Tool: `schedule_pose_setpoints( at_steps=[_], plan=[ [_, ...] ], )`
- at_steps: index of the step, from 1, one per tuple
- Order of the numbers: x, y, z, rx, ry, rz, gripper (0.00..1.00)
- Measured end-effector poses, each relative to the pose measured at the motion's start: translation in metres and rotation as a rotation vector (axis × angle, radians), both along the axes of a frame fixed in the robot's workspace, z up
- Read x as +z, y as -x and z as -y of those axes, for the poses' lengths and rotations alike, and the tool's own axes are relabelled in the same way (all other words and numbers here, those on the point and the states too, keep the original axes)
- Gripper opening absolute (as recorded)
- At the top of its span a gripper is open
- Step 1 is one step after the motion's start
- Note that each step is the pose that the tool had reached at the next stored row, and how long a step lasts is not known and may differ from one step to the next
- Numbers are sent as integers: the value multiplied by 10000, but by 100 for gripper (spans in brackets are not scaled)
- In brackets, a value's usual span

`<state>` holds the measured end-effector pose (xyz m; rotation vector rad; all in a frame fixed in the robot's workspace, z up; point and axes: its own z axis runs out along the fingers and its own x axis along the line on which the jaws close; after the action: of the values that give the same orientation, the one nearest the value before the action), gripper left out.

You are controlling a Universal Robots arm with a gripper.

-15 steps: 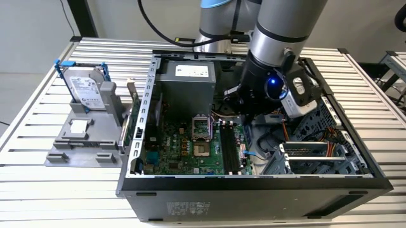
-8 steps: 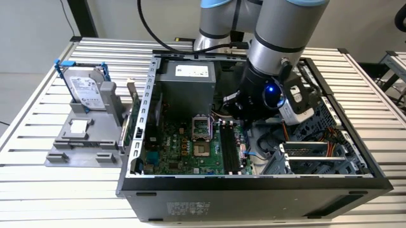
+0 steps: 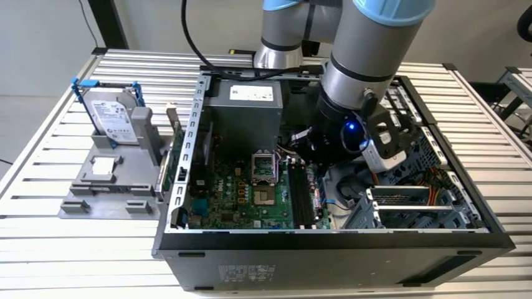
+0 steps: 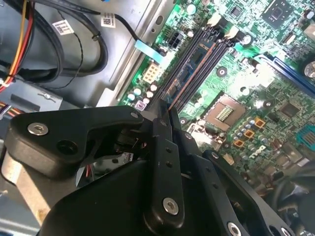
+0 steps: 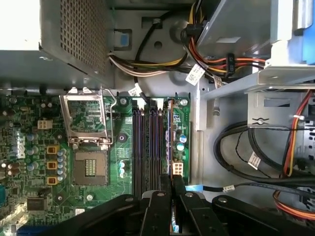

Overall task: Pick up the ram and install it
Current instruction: 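Insert the ram into the slot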

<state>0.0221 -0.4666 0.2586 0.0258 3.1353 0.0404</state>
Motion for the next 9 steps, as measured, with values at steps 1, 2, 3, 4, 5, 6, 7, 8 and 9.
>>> schedule_pose_setpoints(
  at_steps=[1, 2, 3, 4, 5, 6, 7, 8, 9],
  plan=[
    [-17, 0, 1, -35, 1, -1, 0],
    [-36, 0, 2, -62, 2, -1, 0],
    [-54, 0, 3, -77, 2, -1, 0],
    [-72, 0, 3, -86, 2, 0, 0],
    [-92, 0, 4, -92, 1, 0, 0],
    [-110, 0, 5, -93, 2, 0, 0],
    [-128, 0, 6, -93, 2, 0, 0],
    [-146, 0, 8, -93, 5, 0, 0],
    [-164, 1, 11, -92, 4, 0, 0]
  ],
)
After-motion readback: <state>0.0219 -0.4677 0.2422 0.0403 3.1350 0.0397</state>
